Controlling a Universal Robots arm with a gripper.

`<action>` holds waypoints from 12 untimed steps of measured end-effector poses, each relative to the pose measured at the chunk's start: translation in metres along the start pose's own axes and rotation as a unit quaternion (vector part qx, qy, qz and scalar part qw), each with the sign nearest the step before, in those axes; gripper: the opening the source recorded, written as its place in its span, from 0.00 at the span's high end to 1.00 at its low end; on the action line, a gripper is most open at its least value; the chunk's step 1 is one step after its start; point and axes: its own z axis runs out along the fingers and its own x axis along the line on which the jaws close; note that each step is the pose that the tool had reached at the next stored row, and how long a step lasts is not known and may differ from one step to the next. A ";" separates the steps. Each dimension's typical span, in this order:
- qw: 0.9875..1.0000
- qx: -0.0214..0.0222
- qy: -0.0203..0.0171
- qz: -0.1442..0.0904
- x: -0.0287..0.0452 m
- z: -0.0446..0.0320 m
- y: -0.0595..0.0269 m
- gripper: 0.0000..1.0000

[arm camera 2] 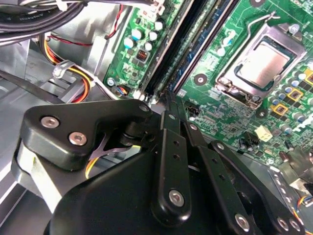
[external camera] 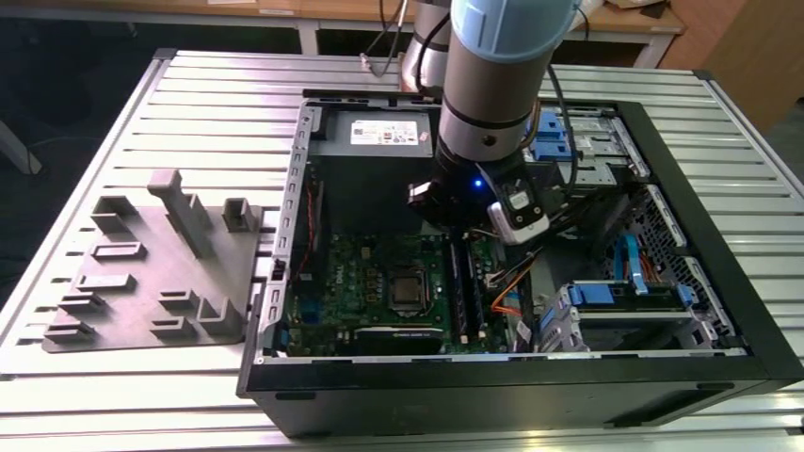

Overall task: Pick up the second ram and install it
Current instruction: 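Press down the second ram until it locks into place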

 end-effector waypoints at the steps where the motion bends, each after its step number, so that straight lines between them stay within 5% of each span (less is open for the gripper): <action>1: 1.000 0.000 0.000 0.000 0.0000 0.0012 -0.0001 0.93; 12: 1.000 0.000 0.000 0.000 0.0002 0.0057 -0.0004 0.93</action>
